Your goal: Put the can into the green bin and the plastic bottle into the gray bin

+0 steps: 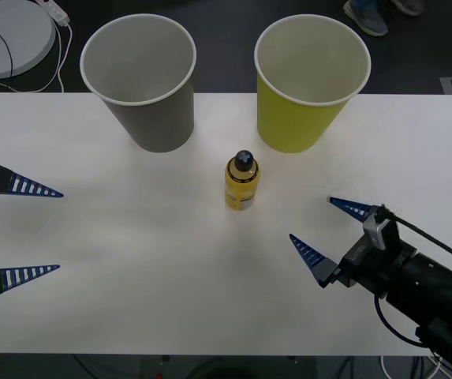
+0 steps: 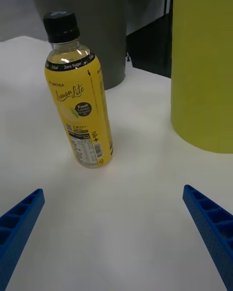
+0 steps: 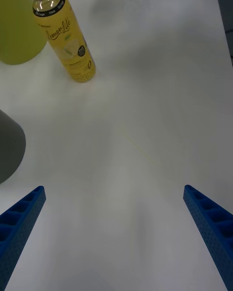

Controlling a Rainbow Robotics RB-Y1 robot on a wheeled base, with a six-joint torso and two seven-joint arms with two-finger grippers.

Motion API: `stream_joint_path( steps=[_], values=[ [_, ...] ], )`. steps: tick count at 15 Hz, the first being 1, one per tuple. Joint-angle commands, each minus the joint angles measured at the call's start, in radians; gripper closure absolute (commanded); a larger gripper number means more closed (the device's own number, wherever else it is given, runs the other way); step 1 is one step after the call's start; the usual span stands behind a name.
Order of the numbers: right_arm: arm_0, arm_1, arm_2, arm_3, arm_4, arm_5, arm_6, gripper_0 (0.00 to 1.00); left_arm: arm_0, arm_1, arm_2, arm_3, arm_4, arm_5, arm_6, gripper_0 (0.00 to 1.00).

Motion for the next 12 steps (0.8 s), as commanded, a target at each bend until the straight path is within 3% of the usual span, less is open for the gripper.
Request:
stream_joint_path(
  steps=[1, 7, 12],
  values=[
    [-0.033, 0.052, -0.017, 0.062, -0.004, -0.084, 0.02, 0.0, 0.0, 0.0, 0.0, 0.0, 0.0, 0.0, 0.0, 0.0],
    [-0.109, 0.148, -0.034, 0.189, -0.038, -0.14, 0.205, 0.0, 0.0, 0.0, 0.0, 0.0, 0.0, 0.0, 0.0, 0.0],
    [-0.175, 0.2, -0.023, 0.292, -0.038, -0.183, 0.227, 0.0, 0.0, 0.0, 0.0, 0.0, 0.0, 0.0, 0.0, 0.0]
  ],
)
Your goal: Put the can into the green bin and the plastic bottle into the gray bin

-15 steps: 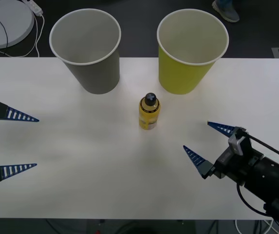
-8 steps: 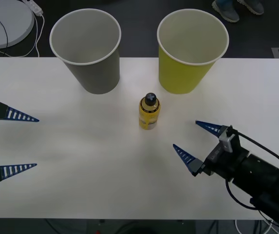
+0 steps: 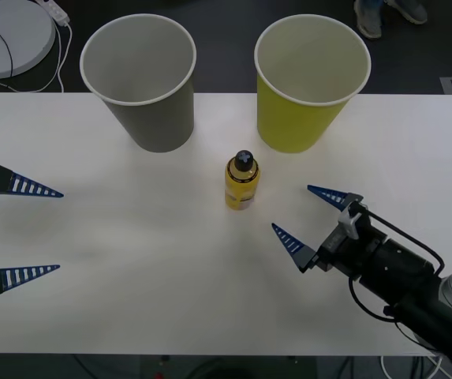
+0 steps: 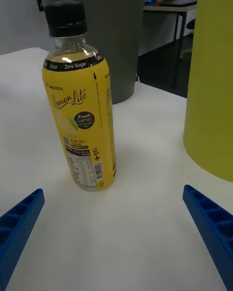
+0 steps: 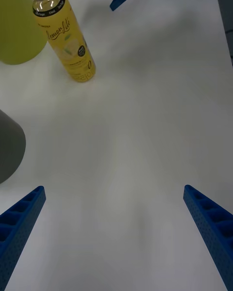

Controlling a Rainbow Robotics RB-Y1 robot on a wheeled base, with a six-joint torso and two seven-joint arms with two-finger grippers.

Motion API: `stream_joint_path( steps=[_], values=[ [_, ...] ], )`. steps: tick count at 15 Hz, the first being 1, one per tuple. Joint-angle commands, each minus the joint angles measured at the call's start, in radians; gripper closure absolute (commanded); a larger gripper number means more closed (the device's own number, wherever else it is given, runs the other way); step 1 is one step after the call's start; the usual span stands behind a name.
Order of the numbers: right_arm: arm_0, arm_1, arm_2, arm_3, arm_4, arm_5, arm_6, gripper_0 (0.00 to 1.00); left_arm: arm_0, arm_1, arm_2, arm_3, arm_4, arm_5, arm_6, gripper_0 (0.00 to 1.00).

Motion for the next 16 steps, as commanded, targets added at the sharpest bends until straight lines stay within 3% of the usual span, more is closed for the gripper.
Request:
stream_joint_path(
  steps=[1, 16],
  values=[
    [-0.043, 0.027, 0.017, 0.056, -0.001, -0.015, 0.013, 0.0, 0.0, 0.0, 0.0, 0.0, 0.0, 0.0, 0.0, 0.0],
    [-0.21, 0.047, 0.143, 0.068, -0.013, 0.141, -0.027, 0.0, 0.0, 0.0, 0.0, 0.0, 0.0, 0.0, 0.0, 0.0]
  ],
)
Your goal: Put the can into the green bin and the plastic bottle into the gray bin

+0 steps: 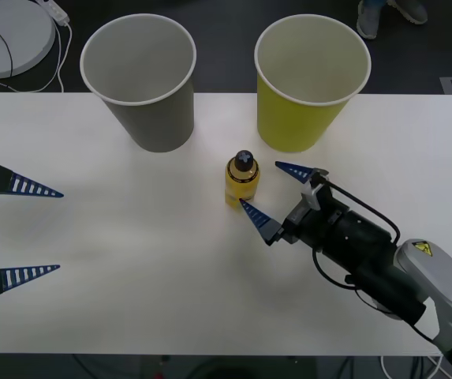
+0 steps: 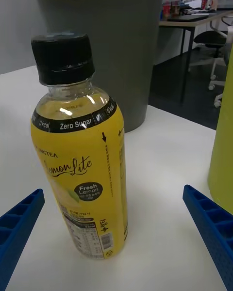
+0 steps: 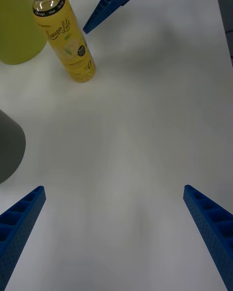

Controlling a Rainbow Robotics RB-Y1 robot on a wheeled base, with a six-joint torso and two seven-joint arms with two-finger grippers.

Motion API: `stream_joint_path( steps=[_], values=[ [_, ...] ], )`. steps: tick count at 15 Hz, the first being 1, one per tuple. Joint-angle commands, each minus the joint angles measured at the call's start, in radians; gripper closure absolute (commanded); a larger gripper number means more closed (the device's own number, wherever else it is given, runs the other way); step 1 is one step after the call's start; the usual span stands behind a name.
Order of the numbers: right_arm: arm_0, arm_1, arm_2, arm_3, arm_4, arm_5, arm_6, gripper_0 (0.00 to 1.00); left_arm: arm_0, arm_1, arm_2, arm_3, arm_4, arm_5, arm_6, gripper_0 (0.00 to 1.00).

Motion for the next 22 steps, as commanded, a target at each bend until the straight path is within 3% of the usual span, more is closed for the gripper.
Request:
stream_joint_path(
  steps=[1, 22],
  values=[
    [-0.031, 0.0, 0.032, 0.0, -0.001, 0.046, -0.01, 0.0, 0.0, 0.0, 0.0, 0.0, 0.0, 0.0, 0.0, 0.0],
    [-0.138, -0.006, 0.161, 0.0, 0.0, 0.153, -0.046, 0.0, 0.0, 0.0, 0.0, 0.0, 0.0, 0.0, 0.0, 0.0]
  ],
)
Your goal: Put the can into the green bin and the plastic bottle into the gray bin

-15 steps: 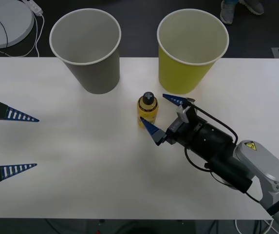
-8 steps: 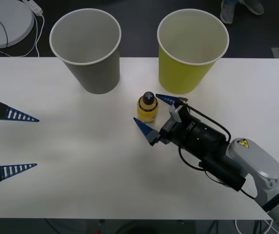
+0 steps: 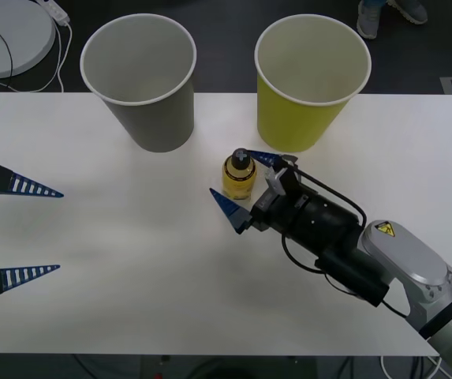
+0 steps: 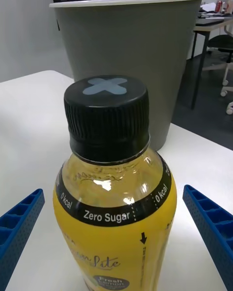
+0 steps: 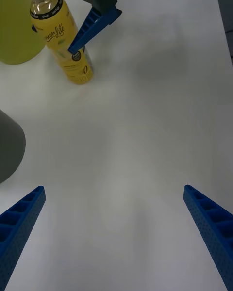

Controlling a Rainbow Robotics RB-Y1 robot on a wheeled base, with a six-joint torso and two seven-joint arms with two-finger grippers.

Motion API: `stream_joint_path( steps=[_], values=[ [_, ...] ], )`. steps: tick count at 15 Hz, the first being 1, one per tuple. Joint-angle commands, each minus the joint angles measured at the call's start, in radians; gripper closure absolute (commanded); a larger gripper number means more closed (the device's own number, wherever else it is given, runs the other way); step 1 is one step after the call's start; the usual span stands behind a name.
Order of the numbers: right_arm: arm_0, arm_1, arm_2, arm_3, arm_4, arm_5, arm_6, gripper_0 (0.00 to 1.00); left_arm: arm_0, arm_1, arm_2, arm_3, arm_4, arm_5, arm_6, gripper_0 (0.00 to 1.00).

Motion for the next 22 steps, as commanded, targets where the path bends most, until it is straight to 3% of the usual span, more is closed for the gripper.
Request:
stream_joint_path(
  steps=[1, 3, 4, 5, 6, 7, 16, 22],
  values=[
    [-0.005, 0.0, 0.008, 0.001, 0.0, 0.01, -0.001, 0.0, 0.0, 0.0, 0.0, 0.0, 0.0, 0.0, 0.0, 0.0],
    [-0.007, -0.001, 0.006, 0.0, 0.002, 0.013, 0.003, 0.0, 0.0, 0.0, 0.0, 0.0, 0.0, 0.0, 0.0, 0.0],
    [-0.007, 0.0, 0.006, 0.0, 0.0, 0.015, 0.003, 0.19, 0.0, 0.0, 0.0, 0.0, 0.0, 0.0, 0.0, 0.0],
    [-0.005, 0.0, 0.006, 0.0, 0.002, 0.016, 0.004, 0.5, 0.0, 0.0, 0.0, 0.0, 0.0, 0.0, 0.0, 0.0],
    [-0.005, 0.0, 0.006, 0.001, 0.002, 0.018, 0.004, 0.94, 0.0, 0.0, 0.0, 0.0, 0.0, 0.0, 0.0, 0.0],
    [-0.005, -0.001, 0.009, 0.0, 0.002, 0.019, 0.004, 1.0, 0.0, 0.0, 0.0, 0.0, 0.0, 0.0, 0.0, 0.0],
    [-0.005, -0.008, 0.006, -0.005, 0.0, 0.019, 0.009, 1.0, 0.0, 0.0, 0.0, 0.0, 0.0, 0.0, 0.0, 0.0],
    [0.047, -0.064, -0.006, -0.117, -0.027, 0.021, -0.002, 1.0, 0.0, 0.0, 0.0, 0.0, 0.0, 0.0, 0.0, 0.0]
  ],
)
